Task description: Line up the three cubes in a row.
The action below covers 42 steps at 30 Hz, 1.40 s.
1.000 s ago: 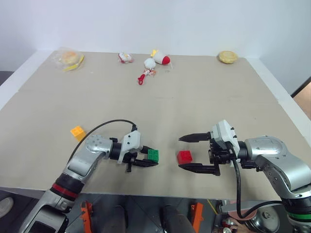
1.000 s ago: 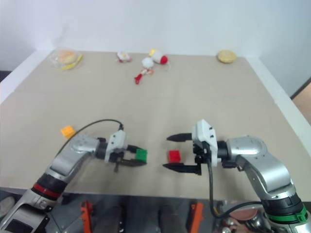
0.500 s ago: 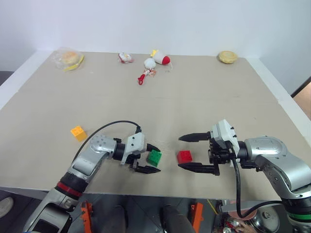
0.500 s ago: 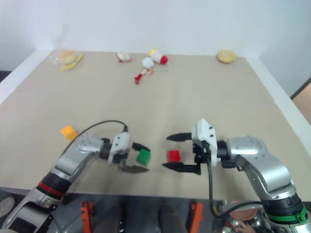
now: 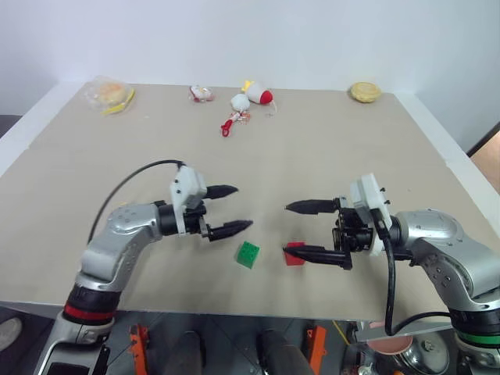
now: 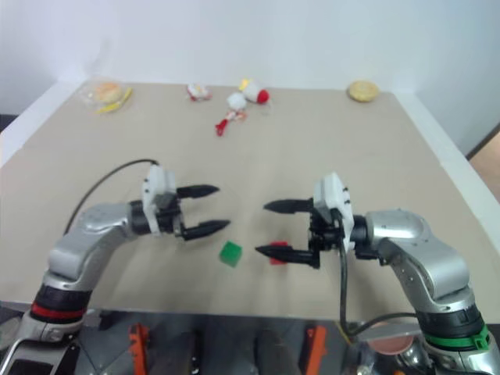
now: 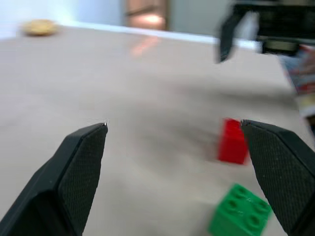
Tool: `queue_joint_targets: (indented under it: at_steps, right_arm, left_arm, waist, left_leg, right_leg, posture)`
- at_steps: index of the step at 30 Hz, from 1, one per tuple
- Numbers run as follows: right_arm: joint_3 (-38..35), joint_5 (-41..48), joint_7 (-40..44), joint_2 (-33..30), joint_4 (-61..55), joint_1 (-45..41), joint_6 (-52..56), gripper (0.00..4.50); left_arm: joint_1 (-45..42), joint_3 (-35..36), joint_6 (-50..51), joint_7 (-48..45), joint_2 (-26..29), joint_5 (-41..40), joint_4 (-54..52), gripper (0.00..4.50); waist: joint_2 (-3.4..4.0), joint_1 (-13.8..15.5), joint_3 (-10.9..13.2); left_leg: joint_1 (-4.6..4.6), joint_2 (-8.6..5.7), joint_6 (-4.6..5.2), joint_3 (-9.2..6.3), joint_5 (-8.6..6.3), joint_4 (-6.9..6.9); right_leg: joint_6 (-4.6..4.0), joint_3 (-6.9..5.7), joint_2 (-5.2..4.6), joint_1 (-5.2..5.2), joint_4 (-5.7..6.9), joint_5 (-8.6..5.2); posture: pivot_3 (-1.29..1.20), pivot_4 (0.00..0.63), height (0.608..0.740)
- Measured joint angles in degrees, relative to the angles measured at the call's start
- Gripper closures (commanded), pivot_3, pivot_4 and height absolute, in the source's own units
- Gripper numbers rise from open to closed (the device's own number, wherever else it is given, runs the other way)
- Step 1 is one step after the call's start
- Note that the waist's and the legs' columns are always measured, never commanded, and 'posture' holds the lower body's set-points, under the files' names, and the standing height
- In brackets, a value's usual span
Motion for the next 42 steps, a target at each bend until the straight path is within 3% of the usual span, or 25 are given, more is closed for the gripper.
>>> queue_joint_targets:
  at_steps: [8, 14, 18, 27, 34, 41, 42]
  right_arm:
    - [3.21, -1.76, -2.27, 5.95, 2.25, -5.68, -0.8, 0.0]
    - [6.75, -6.06, -3.9, 10.95, 5.99, -9.9, -3.62, 0.0]
    - [8.8, -7.17, -3.79, 13.48, 7.51, -10.86, -4.33, 0.0]
    - [9.79, -8.19, -2.48, 14.54, 8.44, -11.8, -4.63, 0.0]
    - [10.02, -8.47, -2.58, 14.66, 8.34, -11.59, -4.62, 0.0]
    - [9.96, -8.64, -3.64, 14.6, 7.81, -11.22, -4.51, 0.0]
    - [9.96, -8.64, -3.76, 14.59, 7.65, -11.16, -4.41, 0.0]
  left_arm:
    - [7.15, 13.2, 1.02, 17.31, 0.17, 0.83, -4.42, 0.03]
    - [14.39, 18.16, -0.87, 27.34, -2.02, 4.9, -5.84, 0.03]
    - [16.0, 20.22, -3.79, 22.91, 1.46, 3.57, -3.03, 0.03]
    - [13.78, 20.39, -8.81, 2.53, 17.38, 1.88, 14.54, 0.03]
    - [7.92, 14.94, -13.26, -4.81, 20.24, 6.15, 26.98, 0.03]
    - [5.41, 9.83, -15.31, -6.21, 20.74, 11.24, 34.31, 0.03]
    - [4.75, 9.35, -15.25, -6.68, 20.85, 11.46, 34.54, 0.27]
  waist:
    - [-0.02, 0.02, -0.01]
    - [-0.08, 0.16, -0.03]
    - [-0.08, 0.1, -0.04]
    - [-0.08, 0.09, -0.03]
    - [-0.09, 0.08, -0.03]
    - [-0.09, 0.08, -0.04]
    - [-0.09, 0.08, -0.03]
  left_leg:
    - [0.01, -0.01, 0.0, 0.03, 0.01, 0.04]
    - [-0.01, 0.01, -0.01, -0.03, 0.01, 0.03]
    - [-0.01, 0.02, -0.02, 0.02, 0.01, 0.03]
    - [-0.05, 0.18, -0.03, 0.22, 0.0, -0.1]
    - [-0.15, 0.23, -0.04, 0.32, 0.0, -0.15]
    - [-0.17, 0.27, -0.04, 0.35, 0.0, -0.15]
    - [-0.17, 0.27, -0.04, 0.35, 0.0, -0.15]
  right_leg:
    - [0.01, 0.02, -0.02, 0.03, -0.01, 0.04]
    - [-0.06, -0.07, 0.01, 0.0, 0.0, 0.06]
    - [-0.11, -0.06, -0.02, -0.03, -0.01, 0.1]
    - [-0.32, -0.15, -0.07, -0.28, -0.01, 0.08]
    - [-0.34, -0.15, -0.06, -0.42, 0.0, 0.08]
    - [-0.35, -0.14, -0.03, -0.45, 0.01, 0.08]
    - [-0.35, -0.14, -0.04, -0.45, 0.01, 0.08]
  posture:
    - [0.0, 0.15, 0.736]
    - [0.0, 0.15, 0.736]
    - [0.0, 0.15, 0.736]
    - [0.0, 0.15, 0.736]
    - [0.0, 0.15, 0.736]
    - [0.0, 0.15, 0.736]
    - [0.0, 0.15, 0.736]
